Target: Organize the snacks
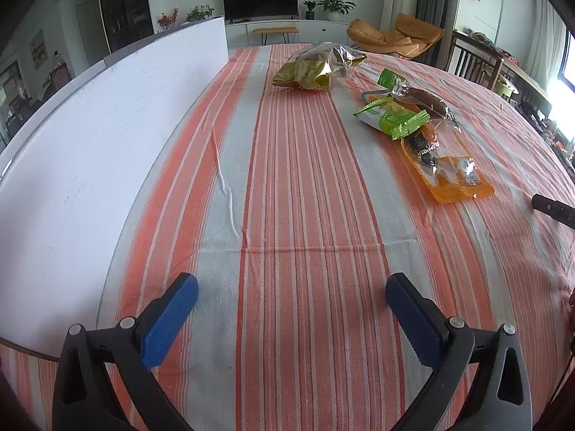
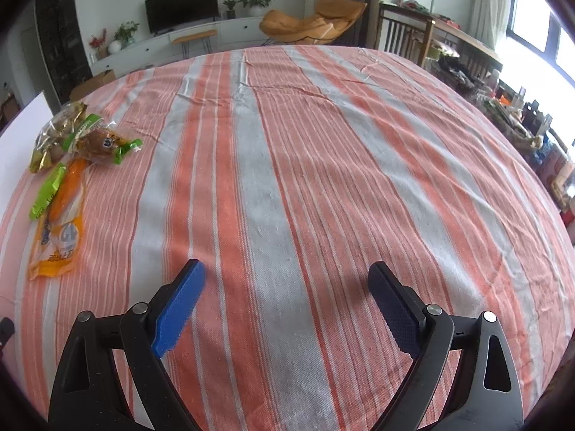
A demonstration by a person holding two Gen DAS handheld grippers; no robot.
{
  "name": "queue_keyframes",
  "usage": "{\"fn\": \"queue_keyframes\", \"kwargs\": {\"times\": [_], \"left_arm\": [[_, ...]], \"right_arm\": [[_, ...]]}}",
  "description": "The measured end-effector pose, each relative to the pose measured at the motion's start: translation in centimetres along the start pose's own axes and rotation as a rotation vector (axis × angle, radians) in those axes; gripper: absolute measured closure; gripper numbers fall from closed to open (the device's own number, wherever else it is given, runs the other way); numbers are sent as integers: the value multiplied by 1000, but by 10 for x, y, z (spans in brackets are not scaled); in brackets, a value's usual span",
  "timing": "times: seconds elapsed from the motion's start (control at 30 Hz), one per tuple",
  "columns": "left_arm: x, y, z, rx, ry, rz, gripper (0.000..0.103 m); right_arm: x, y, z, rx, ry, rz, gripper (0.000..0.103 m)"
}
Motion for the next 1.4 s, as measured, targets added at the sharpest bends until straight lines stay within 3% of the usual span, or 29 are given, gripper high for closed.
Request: {"fn": "queue_keyframes", "kwargs": {"times": [1.4], "left_arm": [[0,0,0,0,0,0,0]], "right_arm": [[0,0,-2,-8,-5,9,9]]}}
Point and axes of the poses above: each gripper's, at about its wrist camera, not at the fingertips, and x roughly against the way its jaws point, z to its left, y to its top, the point moved 4 cm from there along -x, roughly the way its jaws point, and after that the axes turned 13 degrees about -y, right-handed, at the moved point
